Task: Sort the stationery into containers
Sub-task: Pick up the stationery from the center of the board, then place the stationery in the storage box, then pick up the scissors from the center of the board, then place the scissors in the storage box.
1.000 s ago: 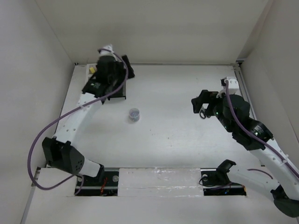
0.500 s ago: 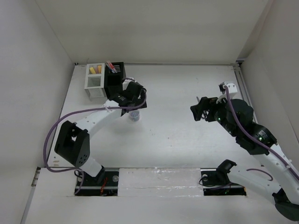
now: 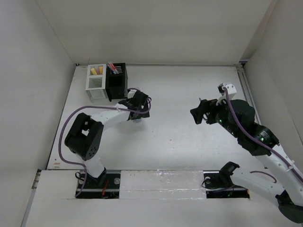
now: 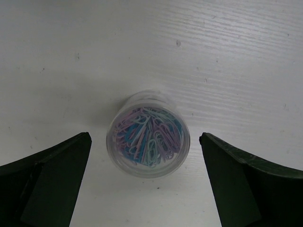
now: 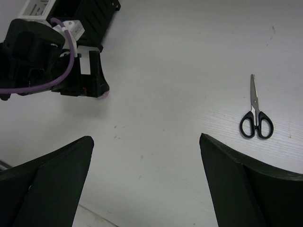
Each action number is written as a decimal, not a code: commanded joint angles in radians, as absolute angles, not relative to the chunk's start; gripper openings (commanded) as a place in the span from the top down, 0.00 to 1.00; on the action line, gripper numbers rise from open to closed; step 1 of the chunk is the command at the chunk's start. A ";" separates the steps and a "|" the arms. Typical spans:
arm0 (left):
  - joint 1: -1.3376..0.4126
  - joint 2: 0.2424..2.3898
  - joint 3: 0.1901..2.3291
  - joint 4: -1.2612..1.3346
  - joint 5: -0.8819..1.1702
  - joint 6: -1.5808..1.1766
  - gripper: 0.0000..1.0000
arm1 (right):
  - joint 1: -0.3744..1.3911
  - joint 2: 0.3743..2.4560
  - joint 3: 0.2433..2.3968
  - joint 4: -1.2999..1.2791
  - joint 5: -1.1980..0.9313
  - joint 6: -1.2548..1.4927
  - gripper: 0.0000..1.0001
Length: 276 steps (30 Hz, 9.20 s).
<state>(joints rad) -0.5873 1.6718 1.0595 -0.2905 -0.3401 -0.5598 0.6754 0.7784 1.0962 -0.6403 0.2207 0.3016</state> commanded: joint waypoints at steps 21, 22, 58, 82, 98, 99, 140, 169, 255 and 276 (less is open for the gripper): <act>-0.589 1.645 1.152 -0.374 -0.385 -0.601 1.00 | 0.683 0.770 1.097 -0.581 0.195 0.276 0.00; -0.589 1.622 1.175 -0.391 -0.396 -0.601 1.00 | 0.683 0.770 1.097 -0.581 0.195 0.276 0.00; 0.060 1.950 1.957 -0.635 -0.221 -0.512 1.00 | 0.692 0.749 1.097 -0.581 0.146 0.238 0.00; 0.028 1.990 1.937 -0.698 -0.307 -0.494 1.00 | 0.692 0.739 1.088 -0.581 0.146 0.238 0.00; 0.028 2.008 1.937 -0.710 -0.285 -0.485 1.00 | 0.692 0.730 1.088 -0.581 0.146 0.238 0.00; 0.028 2.008 1.937 -0.710 -0.285 -0.485 0.98 | 0.692 0.730 1.088 -0.581 0.146 0.238 0.00; -0.245 1.424 1.764 -0.626 -0.186 -0.440 0.01 | 0.477 1.126 1.164 -0.658 0.187 0.313 0.00; -0.245 0.911 1.081 -0.394 0.054 -0.393 0.01 | -0.051 1.663 1.158 -0.614 0.150 0.288 0.26; -0.509 1.192 1.080 0.255 -0.148 -0.421 1.00 | 0.873 1.306 1.270 -0.402 0.296 0.512 0.00; -0.302 1.792 1.683 0.023 -1.021 -0.460 1.00 | 0.873 0.980 0.986 -0.347 0.157 0.503 0.00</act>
